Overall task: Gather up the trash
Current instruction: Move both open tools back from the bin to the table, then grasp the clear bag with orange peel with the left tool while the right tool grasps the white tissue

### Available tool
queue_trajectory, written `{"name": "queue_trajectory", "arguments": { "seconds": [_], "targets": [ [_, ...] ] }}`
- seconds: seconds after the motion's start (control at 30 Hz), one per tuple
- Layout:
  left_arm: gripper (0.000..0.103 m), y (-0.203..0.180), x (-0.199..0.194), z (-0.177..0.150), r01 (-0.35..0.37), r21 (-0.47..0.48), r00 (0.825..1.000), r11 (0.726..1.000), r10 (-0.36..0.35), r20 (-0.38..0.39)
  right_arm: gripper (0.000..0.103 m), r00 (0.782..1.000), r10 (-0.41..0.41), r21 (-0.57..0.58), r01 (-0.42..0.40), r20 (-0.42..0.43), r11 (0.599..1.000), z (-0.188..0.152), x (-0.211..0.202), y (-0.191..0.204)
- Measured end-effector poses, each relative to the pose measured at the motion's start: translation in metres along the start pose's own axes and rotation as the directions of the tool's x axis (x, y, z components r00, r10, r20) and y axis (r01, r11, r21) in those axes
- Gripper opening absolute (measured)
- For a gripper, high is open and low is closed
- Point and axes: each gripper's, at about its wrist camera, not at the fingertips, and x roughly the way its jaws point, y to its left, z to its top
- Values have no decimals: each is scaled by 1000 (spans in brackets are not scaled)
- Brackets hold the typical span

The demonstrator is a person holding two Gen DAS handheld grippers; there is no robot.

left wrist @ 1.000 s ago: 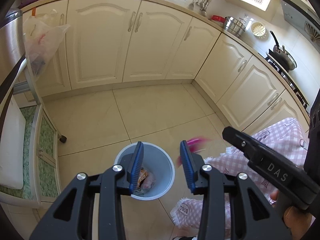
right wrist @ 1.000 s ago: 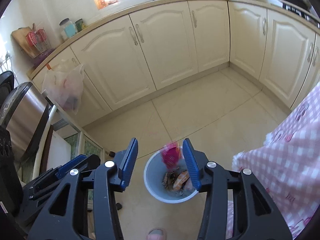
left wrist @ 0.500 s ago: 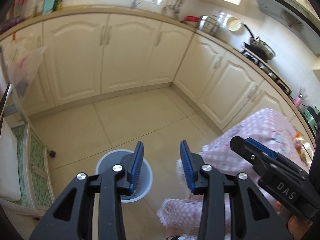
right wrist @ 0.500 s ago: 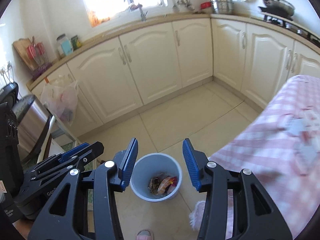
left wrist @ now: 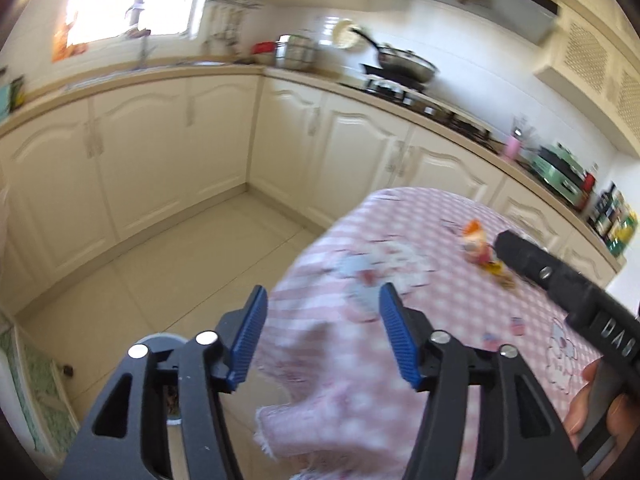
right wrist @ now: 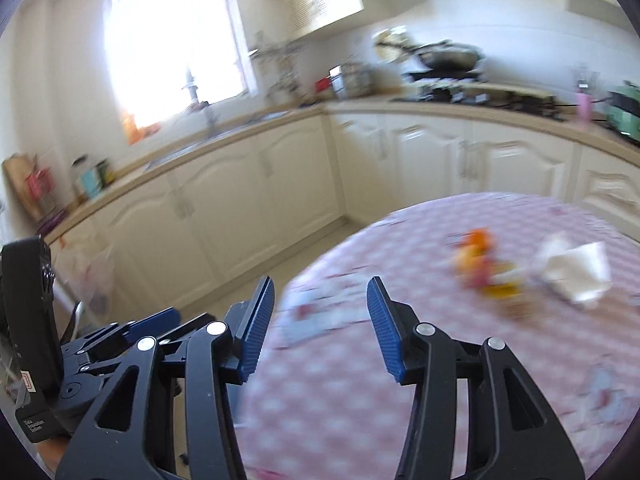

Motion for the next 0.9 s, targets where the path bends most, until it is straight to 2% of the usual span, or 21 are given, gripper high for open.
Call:
{"name": "queue_trajectory", "arguments": {
  "seconds": [0.1, 0.23, 0.3, 0.4, 0.5, 0.63, 0.8, 0.9],
  "targets": [
    [61, -47, 14, 3, 28, 58, 1000, 998, -27, -11, 48, 996, -81, 40, 79, 47, 996, 5, -22, -44],
    [61, -89, 37, 4, 71, 89, 997, 994, -67, -43, 50, 982, -174, 113, 165, 71, 980, 4, -42, -103],
    [61, -106, 50, 6, 76, 106, 996, 991, -70, -54, 50, 971, -231, 152, 221, 55, 964, 2, -44, -134],
    [61, -126, 68, 10, 87, 135, 995, 987, -79, -64, 50, 961, -276, 200, 267, 15, 943, -3, -39, -169],
    [61, -141, 84, 17, 94, 148, 995, 985, -86, -56, 50, 958, -282, 249, 285, -52, 925, -5, -21, -200],
    [61, -162, 107, 24, 90, 180, 995, 980, -81, -56, 50, 956, -270, 297, 293, -118, 909, -12, -5, -222],
    [61, -175, 134, 32, 89, 187, 995, 978, -77, -68, 49, 964, -227, 324, 262, -141, 909, -18, 3, -231],
    [61, -177, 144, 37, 103, 170, 993, 980, -91, -78, 34, 971, -192, 313, 229, -145, 922, -17, 6, -225]
  ]
}}
